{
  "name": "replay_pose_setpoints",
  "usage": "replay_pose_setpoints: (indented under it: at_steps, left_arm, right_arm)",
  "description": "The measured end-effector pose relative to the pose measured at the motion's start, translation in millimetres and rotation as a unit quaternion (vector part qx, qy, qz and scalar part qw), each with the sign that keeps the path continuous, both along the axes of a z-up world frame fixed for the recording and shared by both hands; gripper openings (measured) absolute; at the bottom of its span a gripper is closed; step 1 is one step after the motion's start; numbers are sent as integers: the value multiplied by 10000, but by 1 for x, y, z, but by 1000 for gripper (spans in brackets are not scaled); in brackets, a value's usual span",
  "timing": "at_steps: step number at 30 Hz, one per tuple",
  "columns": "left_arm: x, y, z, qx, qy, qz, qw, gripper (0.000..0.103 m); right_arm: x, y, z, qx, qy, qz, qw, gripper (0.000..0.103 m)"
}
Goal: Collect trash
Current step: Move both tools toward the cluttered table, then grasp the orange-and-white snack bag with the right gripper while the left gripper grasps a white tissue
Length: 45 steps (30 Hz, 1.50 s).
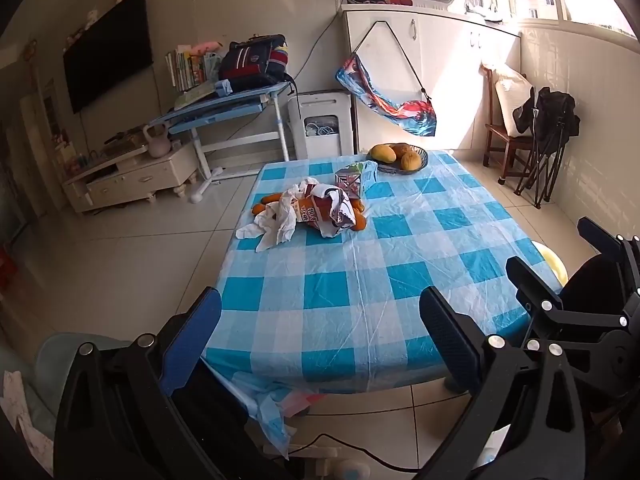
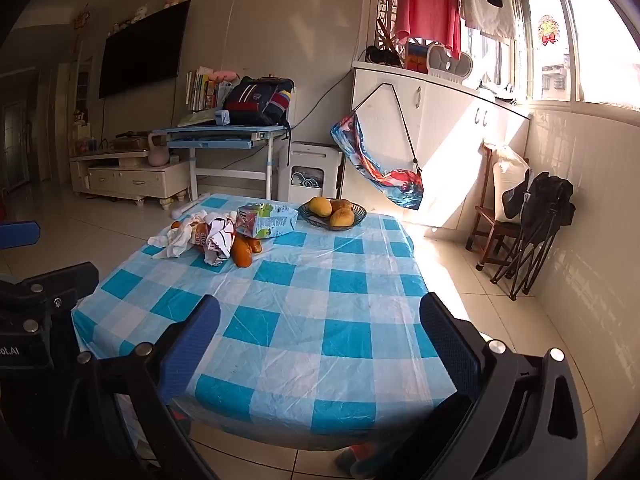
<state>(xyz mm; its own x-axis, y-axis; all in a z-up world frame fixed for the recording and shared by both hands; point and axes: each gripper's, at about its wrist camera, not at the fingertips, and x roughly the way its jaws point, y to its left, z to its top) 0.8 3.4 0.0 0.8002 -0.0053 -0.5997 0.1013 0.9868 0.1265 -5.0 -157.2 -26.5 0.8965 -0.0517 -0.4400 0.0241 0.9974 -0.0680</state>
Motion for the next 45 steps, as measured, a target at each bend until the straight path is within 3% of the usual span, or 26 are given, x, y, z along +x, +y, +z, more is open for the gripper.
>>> replay_pose_setpoints:
  at_steps: [22, 29, 38, 45]
  left_arm:
    - [-2, -4, -5, 4, 56, -160, 9999, 96]
    - [6, 15, -8, -165, 68, -71, 9998, 96]
    - [36, 68, -16, -583, 127, 335, 9977, 96]
    - [85, 88, -29, -769, 225, 444, 9958, 96]
  right_arm:
    - [1, 0, -1, 14, -19, 4, 10000, 96]
    - [4, 4, -6, 26, -37, 106, 9999, 96]
    - [25, 17, -3, 93, 239, 611, 9978, 96]
    - [62, 40, 8, 69, 316, 1198, 9923, 96]
